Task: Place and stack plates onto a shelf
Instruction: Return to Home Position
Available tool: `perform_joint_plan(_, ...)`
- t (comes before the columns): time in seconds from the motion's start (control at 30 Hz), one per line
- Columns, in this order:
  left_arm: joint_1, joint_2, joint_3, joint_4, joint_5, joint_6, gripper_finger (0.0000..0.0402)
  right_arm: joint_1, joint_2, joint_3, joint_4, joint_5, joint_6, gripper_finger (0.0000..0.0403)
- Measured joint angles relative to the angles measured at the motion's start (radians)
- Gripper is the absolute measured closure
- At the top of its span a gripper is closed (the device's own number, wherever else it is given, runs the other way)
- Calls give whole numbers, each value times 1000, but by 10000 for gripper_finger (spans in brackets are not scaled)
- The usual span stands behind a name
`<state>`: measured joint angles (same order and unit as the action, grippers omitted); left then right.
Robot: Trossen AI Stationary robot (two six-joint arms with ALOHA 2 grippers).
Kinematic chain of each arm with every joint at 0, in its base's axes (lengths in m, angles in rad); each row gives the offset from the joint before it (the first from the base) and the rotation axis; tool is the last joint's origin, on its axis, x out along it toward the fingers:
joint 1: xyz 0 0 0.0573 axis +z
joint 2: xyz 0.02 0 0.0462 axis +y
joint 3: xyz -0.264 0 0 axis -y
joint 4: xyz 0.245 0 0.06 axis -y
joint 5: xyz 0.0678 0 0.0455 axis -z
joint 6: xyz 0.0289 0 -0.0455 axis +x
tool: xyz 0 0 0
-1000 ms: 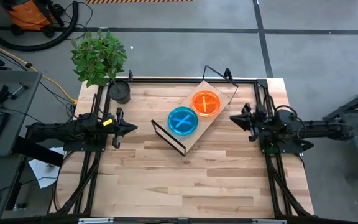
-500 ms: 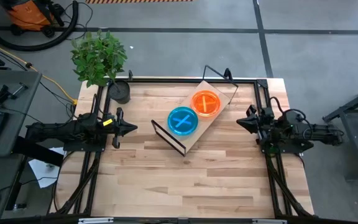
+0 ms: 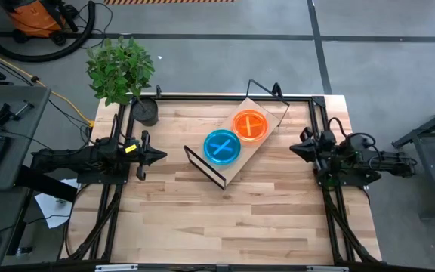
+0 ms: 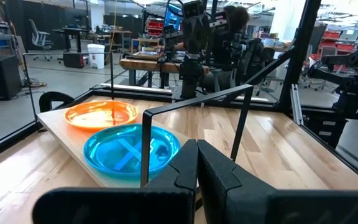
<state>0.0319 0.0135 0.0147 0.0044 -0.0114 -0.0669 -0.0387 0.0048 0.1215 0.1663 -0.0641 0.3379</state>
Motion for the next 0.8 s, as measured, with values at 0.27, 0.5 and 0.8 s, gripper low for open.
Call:
perform_joint_plan(0.27, 0, 0, 0, 0, 0, 0, 401, 0, 0, -14, 61, -24, -20, 403)
perform_joint_plan(0.5, 0, 0, 0, 0, 0, 0, 401, 0, 0, -109, 175, -45, 21, 403)
perform_joint_plan(0.8, 0, 0, 0, 0, 0, 0, 401, 0, -1, -111, 40, -53, -53, 403)
